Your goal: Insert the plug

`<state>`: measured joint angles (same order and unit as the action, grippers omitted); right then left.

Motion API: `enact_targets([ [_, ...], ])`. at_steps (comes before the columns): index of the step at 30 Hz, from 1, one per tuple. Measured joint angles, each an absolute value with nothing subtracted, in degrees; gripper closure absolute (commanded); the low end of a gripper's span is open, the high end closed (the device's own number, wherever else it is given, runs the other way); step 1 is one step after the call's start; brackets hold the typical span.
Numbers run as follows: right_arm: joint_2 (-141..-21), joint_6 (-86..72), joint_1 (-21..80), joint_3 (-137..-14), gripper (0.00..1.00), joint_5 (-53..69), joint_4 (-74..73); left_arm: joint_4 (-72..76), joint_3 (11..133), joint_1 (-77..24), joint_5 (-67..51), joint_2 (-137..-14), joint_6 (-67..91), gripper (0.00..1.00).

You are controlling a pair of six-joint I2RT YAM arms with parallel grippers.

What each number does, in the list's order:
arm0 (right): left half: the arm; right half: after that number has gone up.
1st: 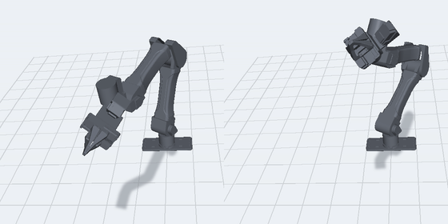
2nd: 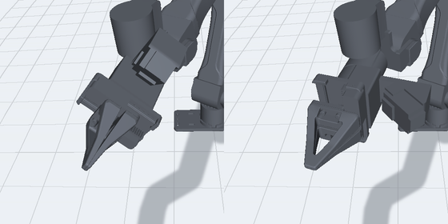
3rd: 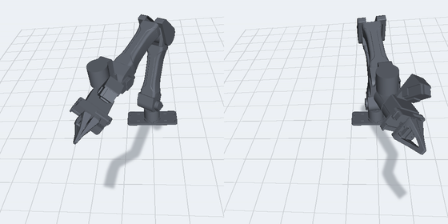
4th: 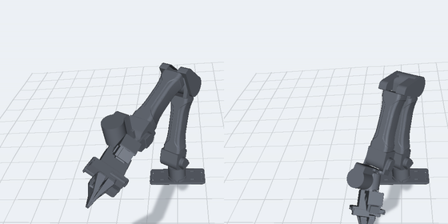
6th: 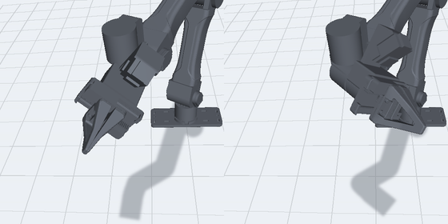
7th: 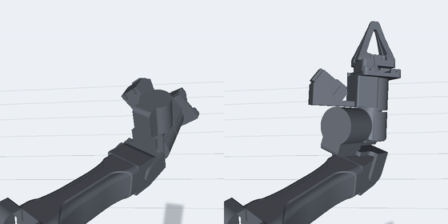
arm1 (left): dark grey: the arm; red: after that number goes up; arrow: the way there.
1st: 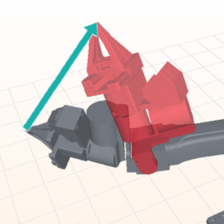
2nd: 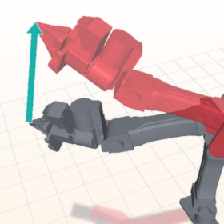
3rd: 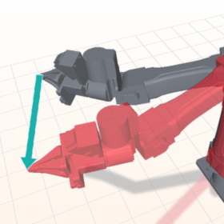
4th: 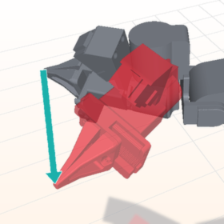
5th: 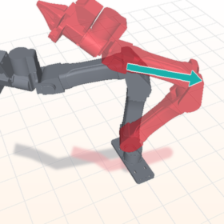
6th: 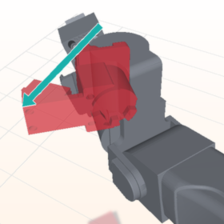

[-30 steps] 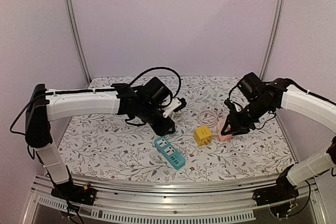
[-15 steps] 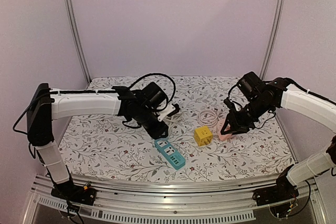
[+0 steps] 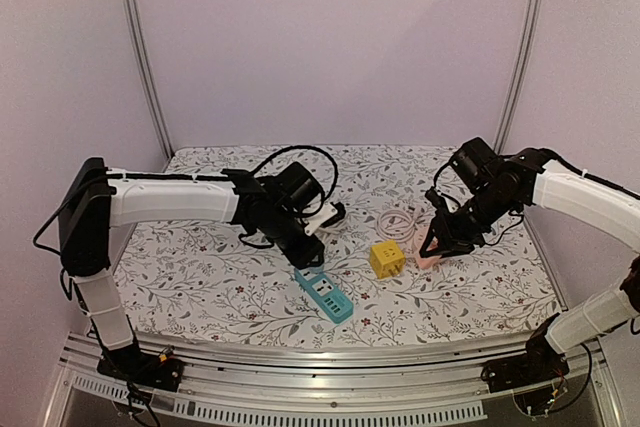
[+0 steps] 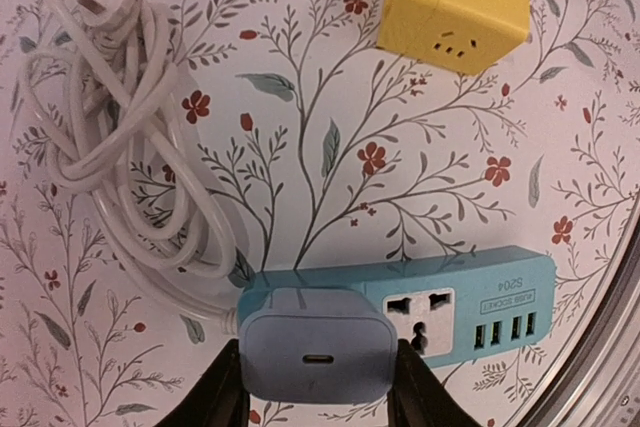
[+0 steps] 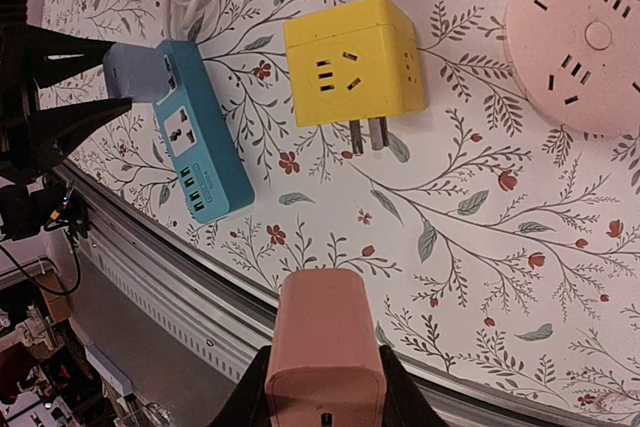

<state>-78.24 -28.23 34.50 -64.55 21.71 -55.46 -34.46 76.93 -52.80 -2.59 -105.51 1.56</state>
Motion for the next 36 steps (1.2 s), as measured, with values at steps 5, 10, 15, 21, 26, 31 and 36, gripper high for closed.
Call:
enact_targets([
  [5, -78.9, -28.2, 34.5, -64.6, 1.0, 21.7, -55.4, -33.8, 76.7, -52.8, -2.5, -105.6, 1.5, 0.69],
  [10, -79.7, -28.2, 34.5, -64.6, 1.0, 21.7, -55.2, -32.0, 75.9, -52.8, -2.3, -105.6, 1.5, 0.7],
  [15, -79.8, -28.2, 34.5, -64.6, 1.0, 21.7, -55.2, -31.0, 75.0, -52.8, -2.3, -105.1, 1.5, 0.72],
  [21, -80.1, -28.2, 34.5, -64.6, 1.0, 21.8, -55.1, -30.9, 72.7, -52.7, -1.7, -103.0, 1.5, 0.72],
  [26, -80.6, -28.2, 34.5, -64.9, 1.0, 22.0, -55.2, -30.5, 72.0, -52.7, -1.4, -102.7, 1.6, 0.72],
  [31, -80.9, -28.0, 34.5, -65.3, 1.0, 22.2, -55.1, -27.9, 69.9, -52.7, -1.1, -102.1, 2.5, 0.72],
  [36, -80.9, -27.8, 34.5, -65.3, 1.0, 22.7, -55.1, -27.2, 68.0, -52.7, -1.2, -102.1, 3.9, 0.74],
])
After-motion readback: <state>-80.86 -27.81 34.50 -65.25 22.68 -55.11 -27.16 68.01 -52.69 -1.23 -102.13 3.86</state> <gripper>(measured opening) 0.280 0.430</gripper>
